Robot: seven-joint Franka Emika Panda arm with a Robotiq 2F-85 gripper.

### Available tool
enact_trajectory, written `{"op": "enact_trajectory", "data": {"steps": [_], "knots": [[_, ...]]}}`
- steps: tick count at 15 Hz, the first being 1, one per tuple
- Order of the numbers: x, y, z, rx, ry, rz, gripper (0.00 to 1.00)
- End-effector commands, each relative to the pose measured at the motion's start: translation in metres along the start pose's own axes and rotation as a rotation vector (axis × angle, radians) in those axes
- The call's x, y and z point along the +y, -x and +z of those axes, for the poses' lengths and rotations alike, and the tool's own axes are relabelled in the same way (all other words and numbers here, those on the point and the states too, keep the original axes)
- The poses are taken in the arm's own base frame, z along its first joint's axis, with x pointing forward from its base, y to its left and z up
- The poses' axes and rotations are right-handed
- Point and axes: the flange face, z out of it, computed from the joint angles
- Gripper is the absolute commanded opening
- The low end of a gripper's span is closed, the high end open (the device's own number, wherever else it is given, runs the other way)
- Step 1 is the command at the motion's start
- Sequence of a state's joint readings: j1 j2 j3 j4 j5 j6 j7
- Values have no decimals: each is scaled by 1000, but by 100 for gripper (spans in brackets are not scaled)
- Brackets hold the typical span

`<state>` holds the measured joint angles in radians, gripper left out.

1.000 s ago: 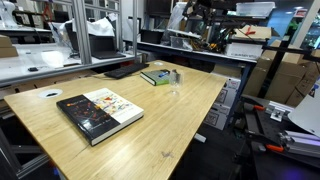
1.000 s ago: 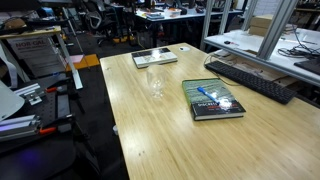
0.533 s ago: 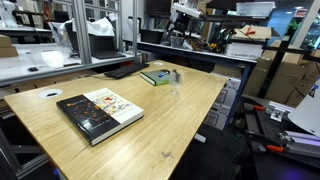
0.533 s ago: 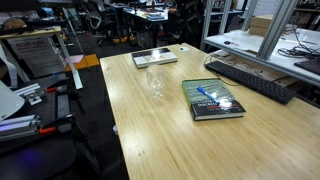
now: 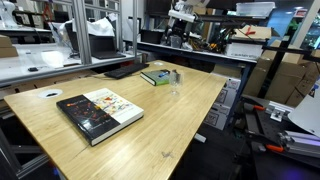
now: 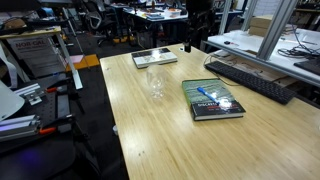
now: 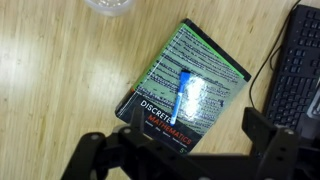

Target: Put the pen on the book in the glass

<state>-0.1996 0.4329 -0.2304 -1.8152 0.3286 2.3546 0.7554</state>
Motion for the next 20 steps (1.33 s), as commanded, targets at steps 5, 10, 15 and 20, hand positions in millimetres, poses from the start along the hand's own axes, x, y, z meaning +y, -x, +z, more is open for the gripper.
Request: {"op": "enact_trajectory", "data": {"steps": [5,10,15,20], "knots": [[1,-44,32,-48,159,62,100],[-16,-66,64,-54,231,128,100],[-46,-57,105,-61,225,95,100],[-37,-78,140,-180,183,59,100]]}}
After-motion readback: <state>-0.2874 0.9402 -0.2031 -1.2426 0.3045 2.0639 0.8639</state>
